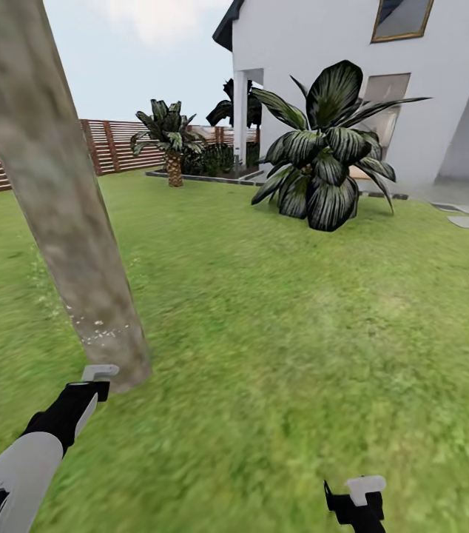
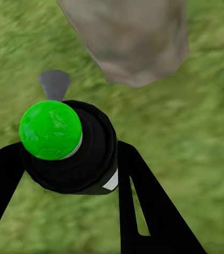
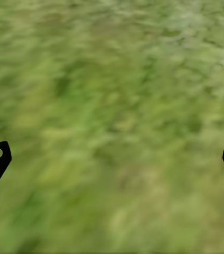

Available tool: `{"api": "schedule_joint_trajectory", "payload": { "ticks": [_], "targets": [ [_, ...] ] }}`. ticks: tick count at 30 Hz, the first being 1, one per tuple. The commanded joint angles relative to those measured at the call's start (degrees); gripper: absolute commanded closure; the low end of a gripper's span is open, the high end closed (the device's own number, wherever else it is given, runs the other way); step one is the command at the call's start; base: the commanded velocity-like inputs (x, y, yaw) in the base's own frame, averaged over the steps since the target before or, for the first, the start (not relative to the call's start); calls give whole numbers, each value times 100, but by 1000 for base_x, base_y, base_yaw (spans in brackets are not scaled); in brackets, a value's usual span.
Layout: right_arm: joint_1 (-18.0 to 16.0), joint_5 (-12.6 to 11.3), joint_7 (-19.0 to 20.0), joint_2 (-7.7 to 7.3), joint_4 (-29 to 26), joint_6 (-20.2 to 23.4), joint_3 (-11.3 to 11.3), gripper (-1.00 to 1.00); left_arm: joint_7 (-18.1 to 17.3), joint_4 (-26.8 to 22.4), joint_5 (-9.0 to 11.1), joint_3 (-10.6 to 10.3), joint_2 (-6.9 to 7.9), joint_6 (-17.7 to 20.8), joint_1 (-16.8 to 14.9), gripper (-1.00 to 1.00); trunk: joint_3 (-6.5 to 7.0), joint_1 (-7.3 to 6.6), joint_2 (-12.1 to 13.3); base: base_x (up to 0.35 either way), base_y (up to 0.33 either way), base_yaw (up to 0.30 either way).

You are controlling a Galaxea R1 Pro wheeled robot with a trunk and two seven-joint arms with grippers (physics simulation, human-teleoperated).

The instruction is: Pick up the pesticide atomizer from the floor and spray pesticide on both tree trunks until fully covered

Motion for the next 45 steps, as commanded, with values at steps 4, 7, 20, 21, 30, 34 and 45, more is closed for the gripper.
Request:
{"api": "schedule_joint_trajectory", "payload": {
  "ticks": [4,7,20,21,30,34,45],
  "targets": [
    [0,0,0,0,0,-2,2,-100,0,1,0,-1,-6,-6,0,100,0,0,0,108,-255,15],
    [0,0,0,2,1,1,5,-100,0,14,1,-1,-9,-8,0,100,0,0,0,6,-272,225],
    [0,9,1,8,1,0,5,-100,-31,44,13,-1,-43,-2,0,100,0,0,0,25,-240,276],
    [-1,7,1,6,1,0,2,-100,-39,22,30,1,-49,0,0,100,0,0,0,-19,-32,277],
    [2,0,-7,-54,-5,-7,-4,-100,-124,-1089,150,-71,-322,670,-116,100,0,0,0,-3,-4,109],
    [2,0,-9,-94,-6,0,-4,-100,-133,-1232,136,-95,-551,1106,-519,100,0,0,0,0,0,0],
    [0,-9,-9,-97,-8,1,-4,-100,-718,-1256,128,-102,-160,1520,-911,100,0,0,0,0,0,22]
  ]
}}
